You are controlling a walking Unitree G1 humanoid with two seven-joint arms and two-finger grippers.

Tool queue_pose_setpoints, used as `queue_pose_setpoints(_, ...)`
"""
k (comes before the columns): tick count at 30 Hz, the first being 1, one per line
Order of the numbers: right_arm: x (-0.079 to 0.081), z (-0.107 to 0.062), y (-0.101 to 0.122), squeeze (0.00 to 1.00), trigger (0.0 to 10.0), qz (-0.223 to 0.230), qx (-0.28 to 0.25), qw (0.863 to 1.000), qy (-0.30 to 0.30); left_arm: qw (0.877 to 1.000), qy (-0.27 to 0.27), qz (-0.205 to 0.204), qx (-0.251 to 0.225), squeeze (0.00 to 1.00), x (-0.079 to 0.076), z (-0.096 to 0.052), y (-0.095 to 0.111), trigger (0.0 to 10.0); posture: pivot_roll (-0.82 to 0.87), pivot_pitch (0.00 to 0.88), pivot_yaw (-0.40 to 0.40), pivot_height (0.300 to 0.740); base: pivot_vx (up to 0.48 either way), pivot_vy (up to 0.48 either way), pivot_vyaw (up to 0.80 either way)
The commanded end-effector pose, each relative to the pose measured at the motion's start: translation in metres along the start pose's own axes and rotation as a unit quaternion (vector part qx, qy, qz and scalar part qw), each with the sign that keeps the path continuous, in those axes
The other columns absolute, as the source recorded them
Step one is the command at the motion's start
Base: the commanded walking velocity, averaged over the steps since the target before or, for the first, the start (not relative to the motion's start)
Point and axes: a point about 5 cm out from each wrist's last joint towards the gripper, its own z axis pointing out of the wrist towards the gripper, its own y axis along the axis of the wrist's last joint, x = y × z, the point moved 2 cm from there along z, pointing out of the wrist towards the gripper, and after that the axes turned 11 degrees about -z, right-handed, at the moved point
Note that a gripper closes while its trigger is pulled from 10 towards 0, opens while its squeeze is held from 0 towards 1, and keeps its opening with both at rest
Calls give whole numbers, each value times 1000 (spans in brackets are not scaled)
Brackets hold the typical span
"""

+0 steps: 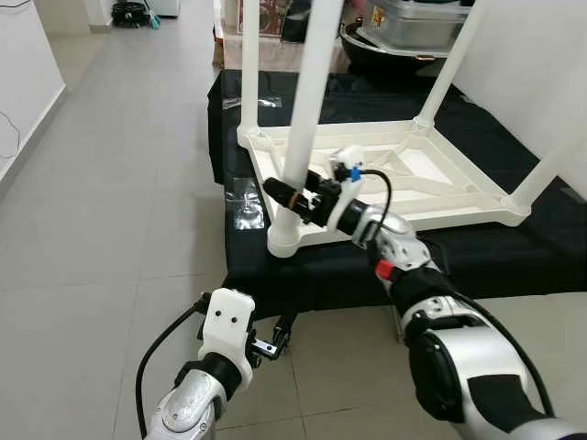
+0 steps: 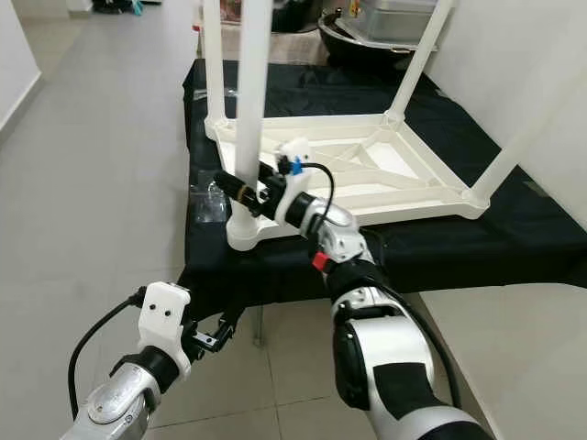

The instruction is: Building children table

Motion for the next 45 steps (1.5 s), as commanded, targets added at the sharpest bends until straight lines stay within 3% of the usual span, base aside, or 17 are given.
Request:
queue_pose_setpoints(1,14,12,4,0,10000,-23,-1,999,45,1000,2,-1,9,0,-1,0,-4,10000,94,95,-123,740,0,0,0)
queue_pose_setpoints(7,20,26,2,0,10000,-43,15,999,14,1000,3,-3,10,0,-1,0,-4,10000,94,95,-122,740,0,0,0)
queue_pose_setpoints(8,20,26,2,0,3294,-45,15,999,12,1000,3,-3,10,0,-1,0,-4,10000,94,95,-122,740,0,0,0)
queue_pose_setpoints(11,10,27,-3,0,0,-59,45,995,-69,1000,3,-3,10,0,-1,0,-4,10000,92,97,-123,740,0,0,0)
queue_pose_setpoints(15,-8,21,-8,0,0,-61,75,978,-187,1000,3,-3,10,0,-1,0,-4,10000,90,98,-122,740,0,0,0)
queue_pose_setpoints(22,-60,-53,-32,0,0,-21,152,806,-572,1000,2,-2,11,0,-1,0,-5,10000,88,88,-120,740,0,0,0)
queue_pose_setpoints(25,-55,-55,-34,0,0,-25,150,795,-588,1000,2,-1,12,0,-1,-1,-6,10000,90,85,-116,740,0,0,0)
queue_pose_setpoints(28,-46,-46,-34,0,0,-19,139,809,-571,1000,1,-1,13,0,-1,0,-6,10000,87,80,-117,740,0,0,0)
queue_pose_setpoints(29,-36,-30,-28,0,10000,-16,102,840,-533,1000,1,-2,13,0,-1,0,-7,10000,85,80,-117,740,0,0,0)
queue_pose_setpoints(30,-36,-30,-28,0,10000,-16,102,840,-533,1000,1,-2,13,0,-1,0,-7,10000,85,80,-117,740,0,0,0)
queue_pose_setpoints(31,-32,-20,-20,941,10000,-19,64,864,-498,1000,1,-2,13,0,-1,0,-7,10000,87,74,-117,740,0,0,0)
queue_pose_setpoints(32,-32,-18,-14,1000,10000,-33,47,871,-487,1000,1,-1,13,0,-1,0,-7,10000,87,74,-117,740,0,0,0)
queue_pose_setpoints(34,-33,-16,-10,1000,10000,-43,35,879,-474,1000,2,-1,13,0,-1,0,-7,10000,91,68,-118,740,0,0,0)
queue_pose_setpoints(35,-34,-16,-5,0,10000,-56,26,885,-462,1000,2,0,13,0,-1,-1,-7,10000,89,66,-118,740,0,0,0)
queue_pose_setpoints(39,-35,-13,-1,0,10000,-56,12,905,-423,1000,2,-1,13,0,-1,-1,-7,10000,85,63,-116,740,0,0,0)
queue_pose_setpoints(42,-20,-5,-8,0,10000,-8,3,979,-203,1000,1,-1,13,0,-1,-1,-8,10000,89,58,-116,740,0,0,0)
queue_pose_setpoints(45,-14,-12,-13,0,10000,-1,18,996,-85,1000,2,-1,13,0,-1,-1,-8,10000,91,58,-116,740,0,0,0)
